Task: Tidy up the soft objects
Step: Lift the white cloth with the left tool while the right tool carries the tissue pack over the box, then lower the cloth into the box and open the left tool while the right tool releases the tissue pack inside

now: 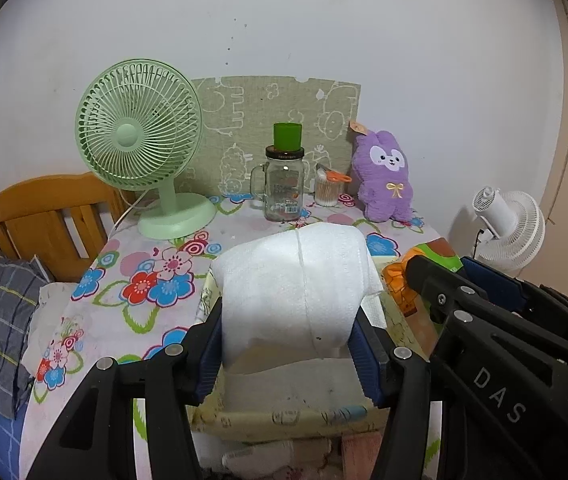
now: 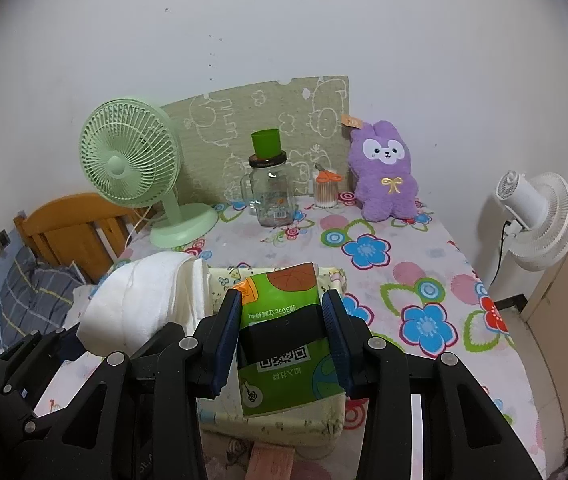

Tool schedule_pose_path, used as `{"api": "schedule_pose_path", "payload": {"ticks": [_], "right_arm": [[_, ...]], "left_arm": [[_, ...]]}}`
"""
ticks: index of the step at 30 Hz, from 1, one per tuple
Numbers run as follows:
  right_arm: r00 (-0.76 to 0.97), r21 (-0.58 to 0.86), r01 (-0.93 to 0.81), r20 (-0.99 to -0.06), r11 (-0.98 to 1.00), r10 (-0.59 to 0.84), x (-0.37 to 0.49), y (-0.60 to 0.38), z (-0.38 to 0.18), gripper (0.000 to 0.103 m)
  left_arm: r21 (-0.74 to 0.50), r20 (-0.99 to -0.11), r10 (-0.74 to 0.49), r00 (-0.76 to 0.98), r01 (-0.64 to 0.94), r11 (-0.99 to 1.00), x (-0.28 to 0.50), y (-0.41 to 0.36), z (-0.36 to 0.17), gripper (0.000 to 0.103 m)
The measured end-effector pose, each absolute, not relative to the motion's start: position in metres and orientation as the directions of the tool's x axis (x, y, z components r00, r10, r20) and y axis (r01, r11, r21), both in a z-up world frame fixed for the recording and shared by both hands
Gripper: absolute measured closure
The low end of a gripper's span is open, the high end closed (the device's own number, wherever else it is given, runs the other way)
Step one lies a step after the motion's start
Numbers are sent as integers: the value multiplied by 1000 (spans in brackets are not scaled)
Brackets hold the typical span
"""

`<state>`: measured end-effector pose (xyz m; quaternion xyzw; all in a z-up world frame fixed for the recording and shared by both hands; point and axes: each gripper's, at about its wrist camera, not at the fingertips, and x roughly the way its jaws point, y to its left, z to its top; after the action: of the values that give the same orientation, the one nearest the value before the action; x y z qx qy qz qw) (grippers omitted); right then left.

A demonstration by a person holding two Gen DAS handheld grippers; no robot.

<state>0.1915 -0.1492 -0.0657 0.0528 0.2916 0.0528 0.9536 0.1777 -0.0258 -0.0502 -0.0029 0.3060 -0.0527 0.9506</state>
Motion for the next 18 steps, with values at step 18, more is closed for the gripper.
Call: {"api": "schedule_pose_path", "payload": {"ticks": [18], "right_arm": [[769,116,-78,-626,990,134,247,-136,-103,58]], "left_arm": [[-84,-696,-122,708,88,993,233,-20,-94,27]]}}
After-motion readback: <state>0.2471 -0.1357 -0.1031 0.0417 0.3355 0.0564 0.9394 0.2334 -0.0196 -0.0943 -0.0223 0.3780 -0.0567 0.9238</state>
